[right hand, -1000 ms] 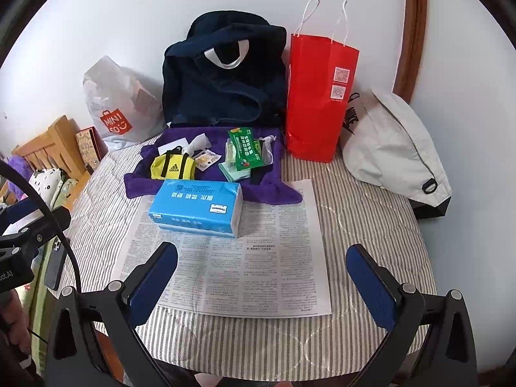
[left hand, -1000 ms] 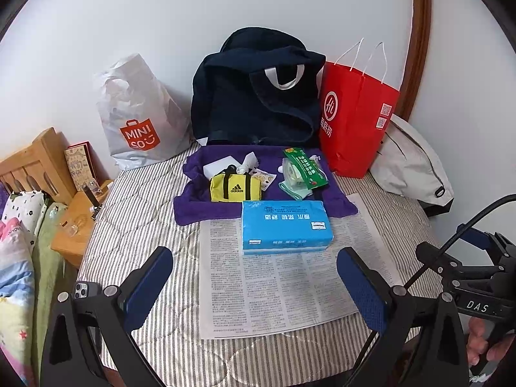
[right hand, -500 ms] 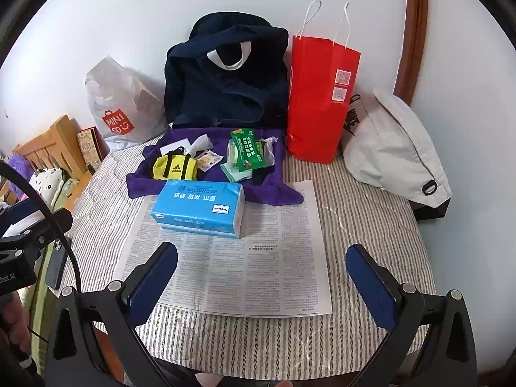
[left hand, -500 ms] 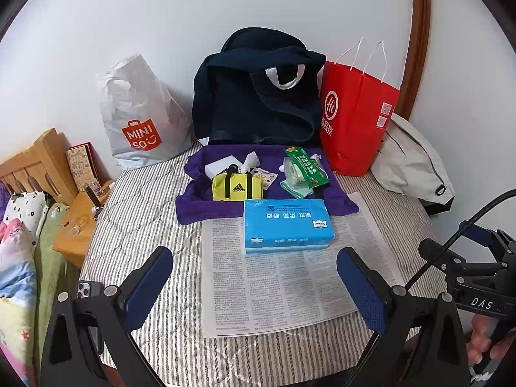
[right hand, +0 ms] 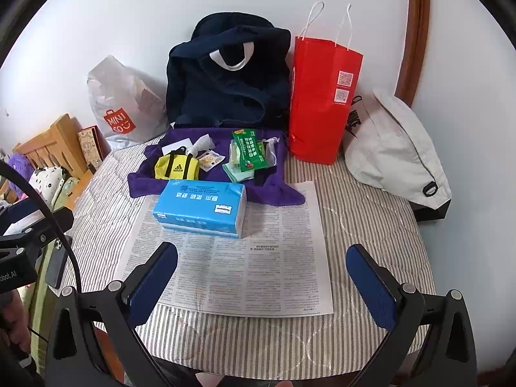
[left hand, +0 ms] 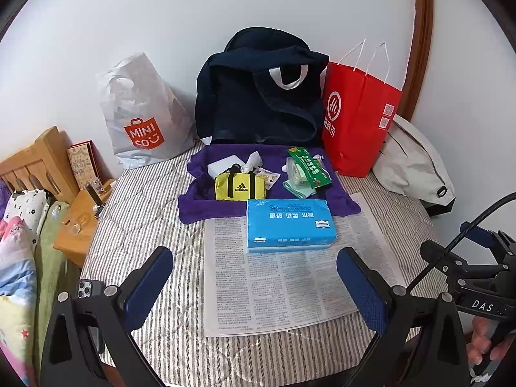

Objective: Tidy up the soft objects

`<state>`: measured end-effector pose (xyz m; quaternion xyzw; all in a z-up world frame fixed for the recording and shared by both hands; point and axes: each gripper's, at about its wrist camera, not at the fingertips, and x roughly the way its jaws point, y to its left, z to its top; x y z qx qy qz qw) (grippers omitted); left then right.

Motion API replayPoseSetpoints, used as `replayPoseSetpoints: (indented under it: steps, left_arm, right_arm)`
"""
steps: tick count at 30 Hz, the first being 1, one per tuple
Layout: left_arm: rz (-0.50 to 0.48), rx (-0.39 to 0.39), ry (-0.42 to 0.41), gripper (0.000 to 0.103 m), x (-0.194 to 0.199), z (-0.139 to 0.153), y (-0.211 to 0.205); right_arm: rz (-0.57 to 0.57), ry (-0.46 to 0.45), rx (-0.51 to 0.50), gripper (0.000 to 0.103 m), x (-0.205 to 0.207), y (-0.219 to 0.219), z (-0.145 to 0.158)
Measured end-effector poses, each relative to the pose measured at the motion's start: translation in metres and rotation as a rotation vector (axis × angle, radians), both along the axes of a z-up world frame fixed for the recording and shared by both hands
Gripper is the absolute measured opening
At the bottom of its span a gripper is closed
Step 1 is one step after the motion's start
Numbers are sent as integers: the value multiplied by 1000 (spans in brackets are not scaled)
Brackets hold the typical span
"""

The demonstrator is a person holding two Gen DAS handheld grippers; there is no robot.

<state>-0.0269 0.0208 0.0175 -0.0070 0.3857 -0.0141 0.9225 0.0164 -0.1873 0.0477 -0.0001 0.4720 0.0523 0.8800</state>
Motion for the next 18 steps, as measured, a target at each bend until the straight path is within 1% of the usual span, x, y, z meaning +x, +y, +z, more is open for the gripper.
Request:
replayPoseSetpoints:
  steps: [18]
  left_arm:
    - [-1, 1, -7, 103, 3, 1, 3]
  right_arm:
    - [5, 2, 2, 103, 2, 0, 0]
